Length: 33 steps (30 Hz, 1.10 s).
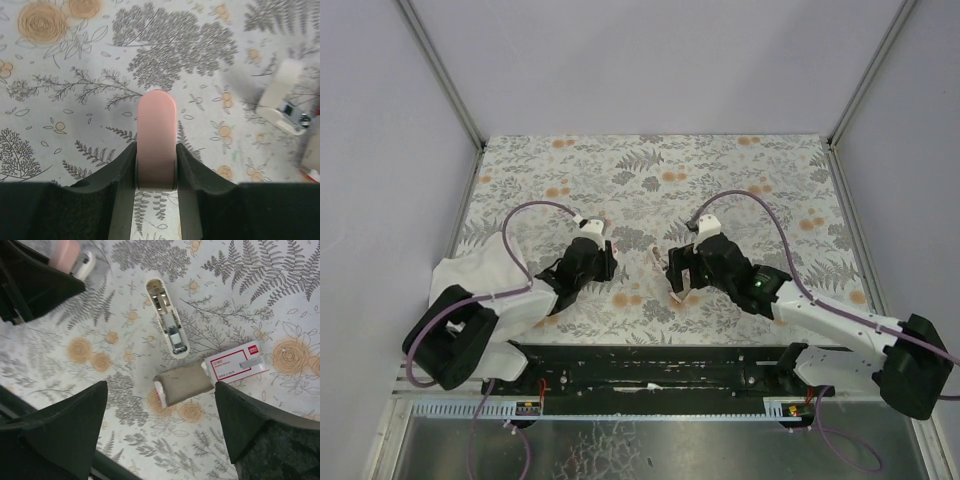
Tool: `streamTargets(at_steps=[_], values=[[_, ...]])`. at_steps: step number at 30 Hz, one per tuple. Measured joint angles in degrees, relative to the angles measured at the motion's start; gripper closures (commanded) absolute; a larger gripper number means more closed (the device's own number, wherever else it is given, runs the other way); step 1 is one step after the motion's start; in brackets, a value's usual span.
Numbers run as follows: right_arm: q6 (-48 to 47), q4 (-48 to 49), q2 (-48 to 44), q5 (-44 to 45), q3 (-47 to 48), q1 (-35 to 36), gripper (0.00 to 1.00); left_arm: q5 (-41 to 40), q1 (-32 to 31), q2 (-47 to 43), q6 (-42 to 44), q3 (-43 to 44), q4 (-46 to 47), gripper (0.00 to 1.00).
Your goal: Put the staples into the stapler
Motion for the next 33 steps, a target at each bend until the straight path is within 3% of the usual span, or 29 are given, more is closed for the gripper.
streamTargets(at_steps=[4,12,17,23,33], values=[[-4.4,2.4,6.6,0.3,0.0,-0.4,0.17,0.3,1.7,4.9,-1.3,2.3,-2.5,0.96],[-11.9,8.0,19.1,-0.7,0.7,-1.9,0.25,2.0,3.3,8.3,-3.1,3.2,-3.4,0.54],[-14.9,11.9,25.1,-2.9,2.1,-3.4,0.28,3.3,4.0,8.3,-4.0,3.5,-3.1,0.41],[-17.6,13.9,30.5,-5.2,4.9,-4.0,0.38,4.8,4.4,7.4,-4.3,3.3,-2.9,0.34],[-20.4,17.1,35.0,-11.3,6.2,-5.9,0.71,7.5,4.7,-5.8,-6.1,-2.5,-2.2,0.30]])
